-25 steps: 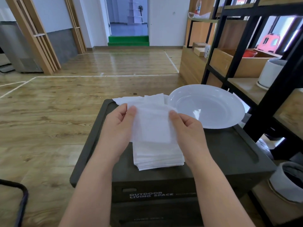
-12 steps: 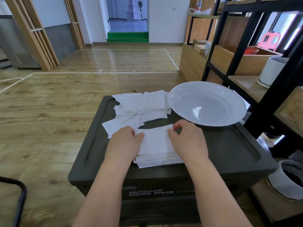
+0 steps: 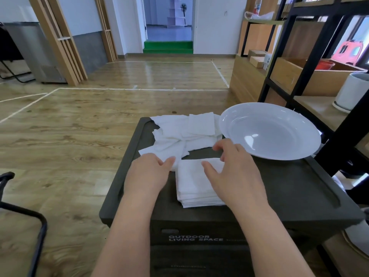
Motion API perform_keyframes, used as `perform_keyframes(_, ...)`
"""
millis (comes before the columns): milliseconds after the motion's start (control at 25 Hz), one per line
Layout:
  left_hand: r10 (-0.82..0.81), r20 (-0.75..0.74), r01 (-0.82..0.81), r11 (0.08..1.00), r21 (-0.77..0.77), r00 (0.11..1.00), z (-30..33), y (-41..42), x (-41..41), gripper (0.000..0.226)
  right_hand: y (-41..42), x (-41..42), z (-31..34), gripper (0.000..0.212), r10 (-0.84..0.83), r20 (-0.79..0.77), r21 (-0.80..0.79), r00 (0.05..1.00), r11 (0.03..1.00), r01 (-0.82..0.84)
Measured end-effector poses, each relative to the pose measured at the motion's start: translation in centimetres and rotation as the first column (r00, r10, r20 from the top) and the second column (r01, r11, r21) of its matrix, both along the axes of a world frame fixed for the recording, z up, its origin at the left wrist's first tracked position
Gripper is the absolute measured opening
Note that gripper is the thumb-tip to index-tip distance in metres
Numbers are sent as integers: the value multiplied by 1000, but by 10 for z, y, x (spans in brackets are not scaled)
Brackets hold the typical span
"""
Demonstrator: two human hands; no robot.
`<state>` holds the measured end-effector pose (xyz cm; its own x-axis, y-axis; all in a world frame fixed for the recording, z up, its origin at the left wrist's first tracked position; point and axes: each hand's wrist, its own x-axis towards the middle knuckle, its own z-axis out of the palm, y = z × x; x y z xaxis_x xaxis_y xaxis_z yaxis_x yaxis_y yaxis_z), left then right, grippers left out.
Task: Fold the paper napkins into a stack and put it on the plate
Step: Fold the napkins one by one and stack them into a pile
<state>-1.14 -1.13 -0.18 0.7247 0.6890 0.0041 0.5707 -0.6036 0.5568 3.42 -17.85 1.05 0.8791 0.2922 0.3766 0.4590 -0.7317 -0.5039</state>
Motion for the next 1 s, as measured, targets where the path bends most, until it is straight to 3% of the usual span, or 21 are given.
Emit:
perform_keyframes(120, 178, 136, -181, 983, 7, 975, -3, 28, -5, 24, 8, -5, -8, 30, 154, -134, -150, 979, 973, -174)
perform_keyframes(160, 183, 130, -184, 983, -5, 974, -6, 33, -6, 27, 9, -4, -10, 30, 165, -194, -175, 967, 964, -199)
perform_keyframes(320, 50, 94, -48, 998, -29, 994, -15, 33, -1, 58, 7, 0, -10, 31, 162, -266, -158, 950, 965, -208)
perform_keyframes(440, 4, 79, -3, 1000, -15, 997, -17, 32, 4, 51, 6, -1, -9, 30, 162, -279, -149, 946, 966, -210)
perform_keyframes(560, -13, 162, 13, 1000, 1, 987, -18, 31, 6, 17, 5, -1, -9, 30, 164, -281, -143, 945, 967, -210)
perform_keyframes(760, -4, 341, -26, 996, 85, 940, -6, 26, 1, 11, 4, -1, -8, 30, 165, -293, -124, 942, 970, -208)
perform_keyframes(880, -2, 503, 18, 999, -27, 864, 8, 18, -4, 8, 5, 0, -8, 36, 158, -234, -52, 959, 983, -174)
perform_keyframes(1000, -8, 612, 122, 982, -145, 790, 24, 9, -8, 5, 8, -2, -3, 60, 198, -66, 96, 978, 977, -191)
